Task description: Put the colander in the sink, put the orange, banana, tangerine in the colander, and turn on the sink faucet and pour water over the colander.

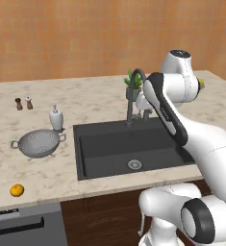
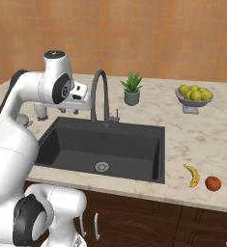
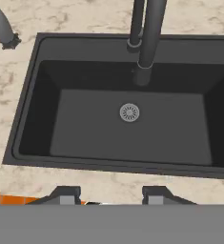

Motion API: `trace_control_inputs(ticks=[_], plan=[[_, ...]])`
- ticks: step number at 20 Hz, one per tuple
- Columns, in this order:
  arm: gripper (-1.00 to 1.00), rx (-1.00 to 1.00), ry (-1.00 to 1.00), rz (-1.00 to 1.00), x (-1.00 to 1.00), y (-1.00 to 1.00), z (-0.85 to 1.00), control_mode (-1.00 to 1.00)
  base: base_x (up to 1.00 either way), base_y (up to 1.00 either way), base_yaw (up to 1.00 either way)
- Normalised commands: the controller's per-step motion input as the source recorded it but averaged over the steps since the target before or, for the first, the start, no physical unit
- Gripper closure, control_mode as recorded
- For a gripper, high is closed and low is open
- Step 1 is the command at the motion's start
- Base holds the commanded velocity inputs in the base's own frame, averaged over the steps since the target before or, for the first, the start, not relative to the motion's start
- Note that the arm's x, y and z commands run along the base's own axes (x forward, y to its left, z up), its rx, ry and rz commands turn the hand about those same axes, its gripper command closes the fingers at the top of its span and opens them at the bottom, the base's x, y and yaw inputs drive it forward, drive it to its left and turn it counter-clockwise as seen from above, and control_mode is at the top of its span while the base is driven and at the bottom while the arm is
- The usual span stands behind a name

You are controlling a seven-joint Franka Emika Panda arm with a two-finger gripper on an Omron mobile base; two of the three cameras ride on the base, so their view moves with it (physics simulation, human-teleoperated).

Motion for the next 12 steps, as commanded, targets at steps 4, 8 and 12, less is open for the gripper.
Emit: trace_control_inputs(ticks=[4, 8, 12], plan=[[-1.0, -0.08, -0.04, 0.0, -0.37, 0.1, -0.11, -1.0, 0.0, 0.0, 0.0], [-1.0, -0.11, -0.04, 0.0, -0.46, 0.48, -0.31, -1.0, 0.0, 0.0, 0.0], [-1.0, 0.06, 0.05, -0.1, -0.05, 0.68, -0.44, -1.0, 0.0, 0.0, 0.0]])
